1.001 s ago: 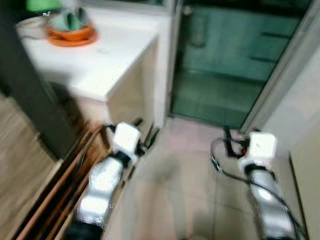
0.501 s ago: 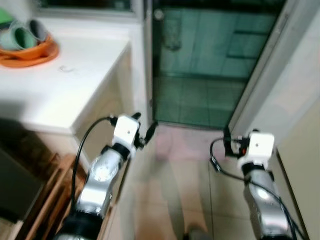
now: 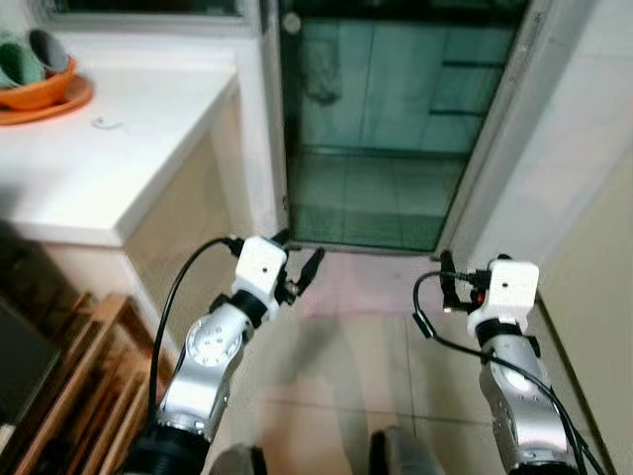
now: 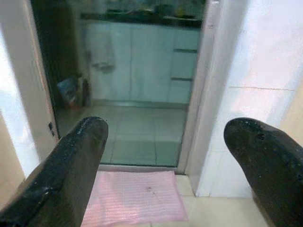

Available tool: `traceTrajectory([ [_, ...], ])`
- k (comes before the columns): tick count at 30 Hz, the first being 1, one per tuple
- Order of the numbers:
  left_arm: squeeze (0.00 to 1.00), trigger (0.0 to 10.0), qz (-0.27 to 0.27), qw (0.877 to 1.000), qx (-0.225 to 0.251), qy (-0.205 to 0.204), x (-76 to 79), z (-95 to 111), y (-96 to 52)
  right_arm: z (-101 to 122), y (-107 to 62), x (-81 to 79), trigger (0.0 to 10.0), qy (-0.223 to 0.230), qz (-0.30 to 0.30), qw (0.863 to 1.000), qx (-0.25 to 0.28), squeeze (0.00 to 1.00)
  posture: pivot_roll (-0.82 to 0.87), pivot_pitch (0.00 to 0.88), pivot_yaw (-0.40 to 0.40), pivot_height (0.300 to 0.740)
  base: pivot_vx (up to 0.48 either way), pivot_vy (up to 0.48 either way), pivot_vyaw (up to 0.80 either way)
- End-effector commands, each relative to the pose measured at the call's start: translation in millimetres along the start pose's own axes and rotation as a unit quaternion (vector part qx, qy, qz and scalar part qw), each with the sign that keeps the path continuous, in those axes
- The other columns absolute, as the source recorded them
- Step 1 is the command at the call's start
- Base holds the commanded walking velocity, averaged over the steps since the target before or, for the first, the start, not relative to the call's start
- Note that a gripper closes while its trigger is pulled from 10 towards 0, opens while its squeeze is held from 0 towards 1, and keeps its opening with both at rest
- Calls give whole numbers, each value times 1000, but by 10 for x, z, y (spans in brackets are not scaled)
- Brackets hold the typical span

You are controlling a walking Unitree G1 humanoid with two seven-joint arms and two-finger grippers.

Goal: Restocking fridge

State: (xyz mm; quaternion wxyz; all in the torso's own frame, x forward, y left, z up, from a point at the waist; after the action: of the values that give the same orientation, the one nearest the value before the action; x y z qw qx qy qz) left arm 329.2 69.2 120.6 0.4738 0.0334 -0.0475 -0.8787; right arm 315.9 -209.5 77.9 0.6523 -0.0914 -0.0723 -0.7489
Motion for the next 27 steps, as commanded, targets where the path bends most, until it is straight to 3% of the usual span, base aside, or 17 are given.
traceTrajectory([
  [1,0,10000,-2,1000,-14,3,-38,-57,-43,48,15,-40,10000,6,3,1000,8,0,-69,0,2,659,480,0,0],
  [17,0,10000,-31,999,-22,9,32,-64,-19,76,26,-63,10000,7,5,1000,14,0,-70,0,2,732,473,0,0],
  [27,0,10000,-6,999,-44,10,-72,-122,19,88,28,-47,10000,0,-3,1000,19,0,-71,0,3,740,0,0,0],
])
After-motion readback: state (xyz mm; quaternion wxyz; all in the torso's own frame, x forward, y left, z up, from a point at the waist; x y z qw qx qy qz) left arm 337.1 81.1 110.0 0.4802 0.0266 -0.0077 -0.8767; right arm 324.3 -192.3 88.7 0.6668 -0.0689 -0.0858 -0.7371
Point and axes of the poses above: a point about 5 cm out from each wrist's last joint towards the gripper, its own y axis pointing out of the wrist towards the gripper, its own z axis along the axis of the wrist's last joint, x = y × z, the point moved 5 cm from there along y, pointing out of the wrist towards the gripper, and after that the axes turned 8 degrees about -y, right-handed, at the moved point
